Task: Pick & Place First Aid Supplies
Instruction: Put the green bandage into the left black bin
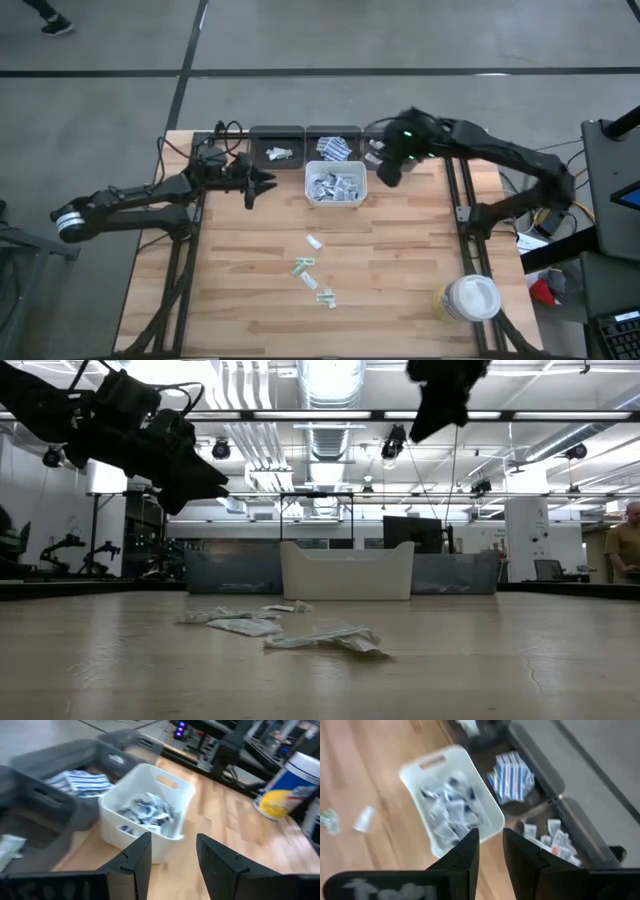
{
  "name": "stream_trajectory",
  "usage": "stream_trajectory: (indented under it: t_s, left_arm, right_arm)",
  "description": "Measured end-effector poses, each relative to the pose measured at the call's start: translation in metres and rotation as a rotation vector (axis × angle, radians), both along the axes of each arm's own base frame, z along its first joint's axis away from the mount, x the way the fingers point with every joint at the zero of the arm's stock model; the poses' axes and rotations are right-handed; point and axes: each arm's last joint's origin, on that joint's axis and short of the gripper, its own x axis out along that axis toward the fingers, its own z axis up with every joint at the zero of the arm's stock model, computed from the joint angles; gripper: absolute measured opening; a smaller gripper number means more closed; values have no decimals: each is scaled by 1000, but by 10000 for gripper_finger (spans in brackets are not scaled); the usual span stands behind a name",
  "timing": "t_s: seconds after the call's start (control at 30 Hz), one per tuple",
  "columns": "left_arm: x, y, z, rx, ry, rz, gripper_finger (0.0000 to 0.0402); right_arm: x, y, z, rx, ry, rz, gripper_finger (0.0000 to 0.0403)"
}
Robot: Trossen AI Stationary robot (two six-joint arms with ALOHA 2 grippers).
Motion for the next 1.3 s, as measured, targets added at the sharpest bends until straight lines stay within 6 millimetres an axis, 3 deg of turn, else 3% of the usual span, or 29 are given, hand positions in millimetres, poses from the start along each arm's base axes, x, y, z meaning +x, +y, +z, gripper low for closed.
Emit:
stream_trajectory:
  t_s: [0.13, 0.37, 0.57, 0.7, 0.87, 1.1, 1.3]
  left_arm:
    - [7, -11, 3, 0, 6, -60, 149]
    - [22, -37, 23, 21, 121, -62, 149]
    - [36, -63, 46, 73, 254, -65, 149]
    - [52, -79, 55, 122, 341, -66, 149]
    - [87, -95, 56, 183, 442, -123, 149]
    - [141, -106, 44, 231, 607, -189, 149]
    - [173, -112, 30, 248, 773, -264, 149]
  right_arm:
    - [-32, 23, 3, -15, -146, 4, 74]
    - [-85, 51, -11, -9, -378, 1, 69]
    - [-115, 64, -24, -43, -544, 42, 79]
    - [-129, 68, -32, -55, -597, 49, 84]
    - [-136, 70, -35, -46, -636, 51, 80]
    - [-147, 76, -38, -22, -674, 145, 66]
    - [-155, 79, -45, -6, -699, 176, 65]
